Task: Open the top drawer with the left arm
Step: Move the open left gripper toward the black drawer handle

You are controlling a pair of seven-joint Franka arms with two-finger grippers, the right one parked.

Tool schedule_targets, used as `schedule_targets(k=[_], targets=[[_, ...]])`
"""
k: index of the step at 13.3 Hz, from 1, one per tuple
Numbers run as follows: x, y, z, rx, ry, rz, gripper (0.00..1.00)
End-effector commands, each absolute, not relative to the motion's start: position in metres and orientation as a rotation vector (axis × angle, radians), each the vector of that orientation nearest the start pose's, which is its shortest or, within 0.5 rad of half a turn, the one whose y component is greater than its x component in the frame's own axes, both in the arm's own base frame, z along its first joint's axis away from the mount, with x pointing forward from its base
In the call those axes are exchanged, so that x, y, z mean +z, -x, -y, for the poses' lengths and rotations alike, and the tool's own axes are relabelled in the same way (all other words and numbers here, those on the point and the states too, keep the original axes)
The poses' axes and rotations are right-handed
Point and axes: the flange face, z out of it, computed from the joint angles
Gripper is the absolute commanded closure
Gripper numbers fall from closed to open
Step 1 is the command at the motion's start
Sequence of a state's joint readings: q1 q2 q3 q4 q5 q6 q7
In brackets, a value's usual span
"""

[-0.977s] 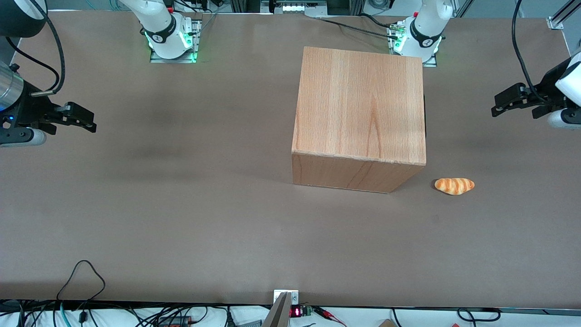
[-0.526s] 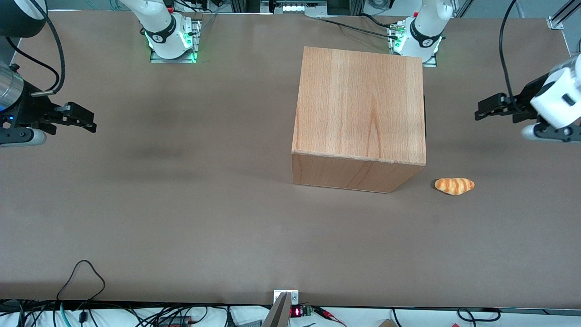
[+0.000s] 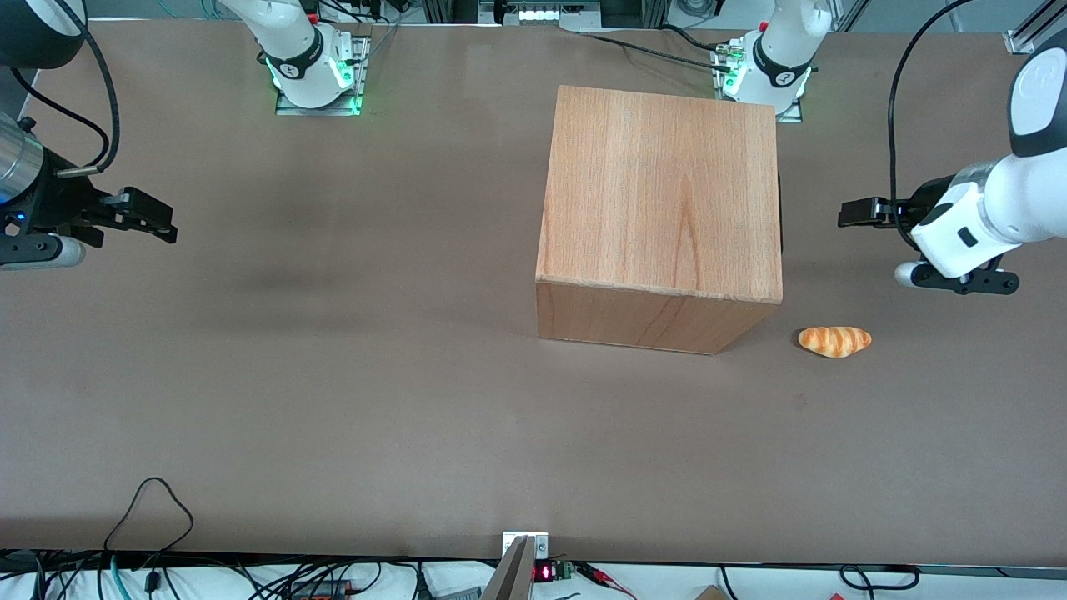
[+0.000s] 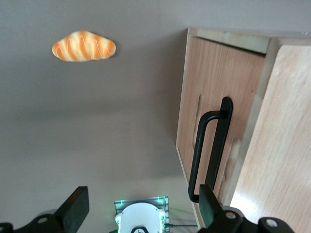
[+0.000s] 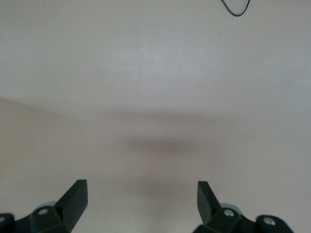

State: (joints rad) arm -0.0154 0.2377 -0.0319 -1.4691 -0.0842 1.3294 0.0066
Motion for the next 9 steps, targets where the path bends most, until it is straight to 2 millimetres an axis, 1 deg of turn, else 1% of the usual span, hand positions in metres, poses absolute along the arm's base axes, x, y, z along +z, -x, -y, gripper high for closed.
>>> schedule_targets(k=[1, 3, 5, 6, 9], targets=[[0.494, -0.592, 0.043, 0.725, 3.171, -0.263, 0.0], [0.481, -0.595, 0.041, 0.772, 3.223, -0.272, 0.0], [0.476, -0.596, 0.044, 0.782, 3.233, -0.279, 0.0], [0.468, -0.598, 0.045, 0.808, 3.254, -0.279, 0.0], [0.454, -0.6, 0.043, 0.809, 3.266, -0.293, 0.0]])
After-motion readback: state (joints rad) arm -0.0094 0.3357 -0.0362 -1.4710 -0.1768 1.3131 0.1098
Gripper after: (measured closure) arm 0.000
